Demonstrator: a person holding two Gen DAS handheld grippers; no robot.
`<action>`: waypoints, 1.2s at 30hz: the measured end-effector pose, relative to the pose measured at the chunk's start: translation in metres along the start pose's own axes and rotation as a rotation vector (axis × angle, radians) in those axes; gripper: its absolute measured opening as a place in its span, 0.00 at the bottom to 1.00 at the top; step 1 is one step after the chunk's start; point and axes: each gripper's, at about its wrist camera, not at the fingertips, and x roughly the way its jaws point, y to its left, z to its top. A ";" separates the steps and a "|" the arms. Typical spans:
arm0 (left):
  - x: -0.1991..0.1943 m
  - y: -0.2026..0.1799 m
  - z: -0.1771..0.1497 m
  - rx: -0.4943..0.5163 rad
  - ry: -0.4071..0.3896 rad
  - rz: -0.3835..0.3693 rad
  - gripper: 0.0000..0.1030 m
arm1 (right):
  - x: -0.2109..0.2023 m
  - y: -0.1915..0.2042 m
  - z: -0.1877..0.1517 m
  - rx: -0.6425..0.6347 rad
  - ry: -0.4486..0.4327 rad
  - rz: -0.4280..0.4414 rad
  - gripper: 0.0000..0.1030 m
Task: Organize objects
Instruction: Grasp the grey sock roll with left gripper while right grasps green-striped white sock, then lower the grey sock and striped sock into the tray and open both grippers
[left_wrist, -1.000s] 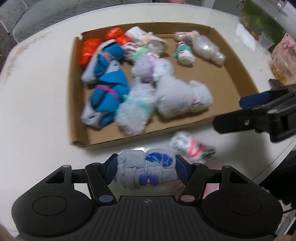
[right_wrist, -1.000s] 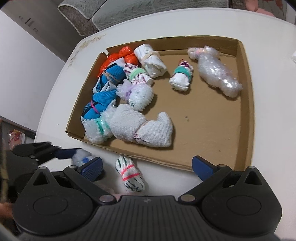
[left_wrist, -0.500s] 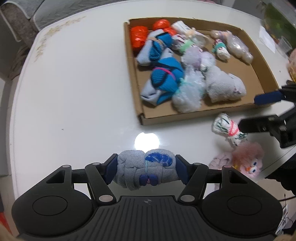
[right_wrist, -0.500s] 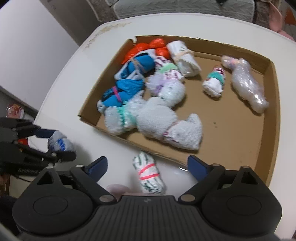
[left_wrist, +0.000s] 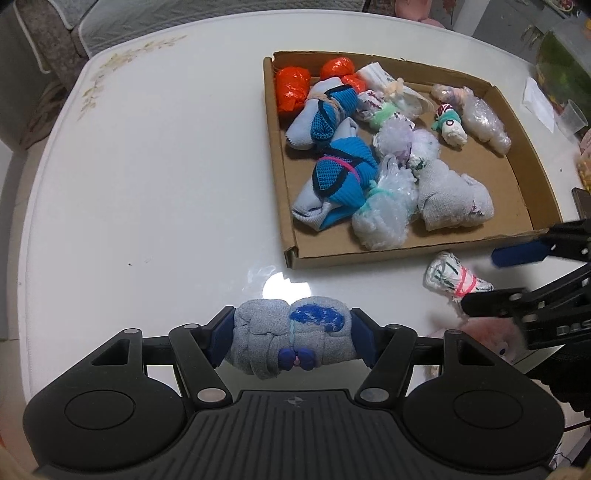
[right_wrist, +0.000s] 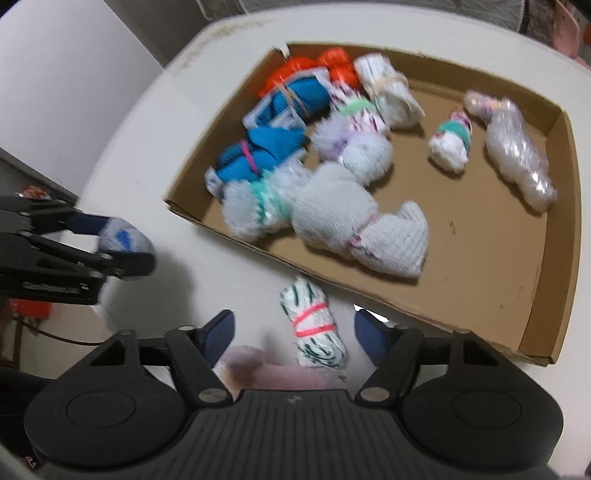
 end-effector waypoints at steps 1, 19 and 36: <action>0.000 -0.001 0.000 0.000 -0.001 -0.001 0.69 | 0.004 0.000 0.000 0.000 0.012 -0.004 0.62; -0.005 -0.015 0.010 0.022 -0.044 -0.011 0.69 | -0.002 0.020 -0.002 -0.145 -0.031 -0.044 0.23; -0.047 -0.098 0.083 0.124 -0.285 -0.162 0.69 | -0.113 -0.067 0.024 0.027 -0.382 -0.080 0.23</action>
